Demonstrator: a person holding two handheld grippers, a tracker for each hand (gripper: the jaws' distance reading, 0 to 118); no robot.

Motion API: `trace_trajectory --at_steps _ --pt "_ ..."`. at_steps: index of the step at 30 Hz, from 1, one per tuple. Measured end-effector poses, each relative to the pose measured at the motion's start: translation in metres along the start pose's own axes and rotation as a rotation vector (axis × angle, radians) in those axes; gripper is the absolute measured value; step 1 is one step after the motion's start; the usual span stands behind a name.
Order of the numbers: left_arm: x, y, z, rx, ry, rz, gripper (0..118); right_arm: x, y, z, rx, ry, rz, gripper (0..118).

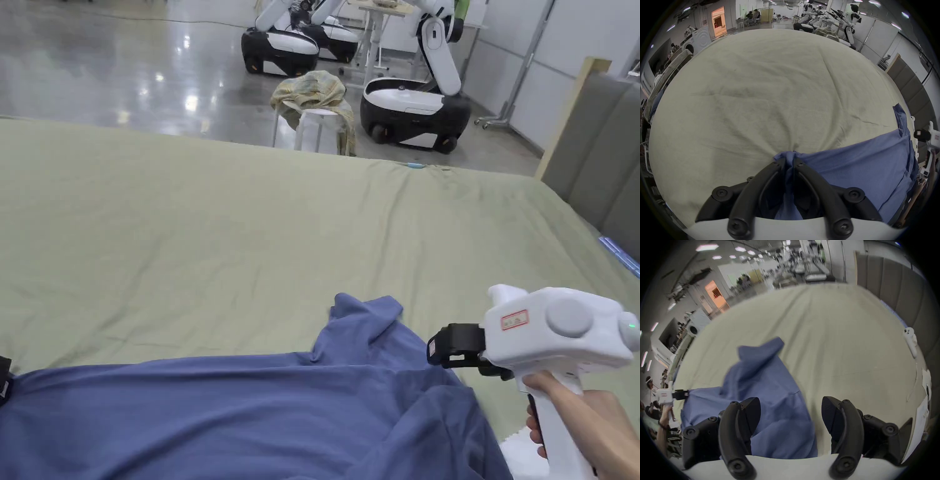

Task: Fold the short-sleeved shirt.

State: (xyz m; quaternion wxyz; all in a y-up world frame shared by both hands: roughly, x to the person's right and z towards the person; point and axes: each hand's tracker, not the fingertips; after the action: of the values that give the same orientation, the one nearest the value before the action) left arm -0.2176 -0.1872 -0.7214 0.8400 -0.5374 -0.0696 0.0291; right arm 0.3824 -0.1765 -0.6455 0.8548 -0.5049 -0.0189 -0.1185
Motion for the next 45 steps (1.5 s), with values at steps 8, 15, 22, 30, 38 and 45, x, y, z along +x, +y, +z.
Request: trace_trajectory --at_steps 8,15,22,30,38,45 --pt "-0.003 -0.001 -0.002 0.018 -0.006 0.014 9 -0.034 -0.015 -0.029 -0.037 -0.112 0.2 11" --pt "-0.008 -0.018 0.058 0.208 -0.06 -0.059 6 -0.033 -0.033 0.027 0.103 -0.064 0.201 5" --pt "-0.014 -0.108 0.166 0.333 -0.218 -0.165 6 -0.028 -0.132 0.152 0.303 0.032 0.198 5" --pt "-0.035 -0.226 0.193 0.328 -0.249 -0.107 6 -0.015 -0.257 0.197 0.291 0.012 0.093 5" --pt "-0.051 -0.258 0.165 0.291 -0.256 -0.051 7 0.017 -0.293 0.146 0.21 -0.026 0.04 5" --pt "-0.042 -0.261 0.176 0.427 -0.122 -0.093 56 0.012 -0.299 0.128 0.221 -0.058 0.105 69"
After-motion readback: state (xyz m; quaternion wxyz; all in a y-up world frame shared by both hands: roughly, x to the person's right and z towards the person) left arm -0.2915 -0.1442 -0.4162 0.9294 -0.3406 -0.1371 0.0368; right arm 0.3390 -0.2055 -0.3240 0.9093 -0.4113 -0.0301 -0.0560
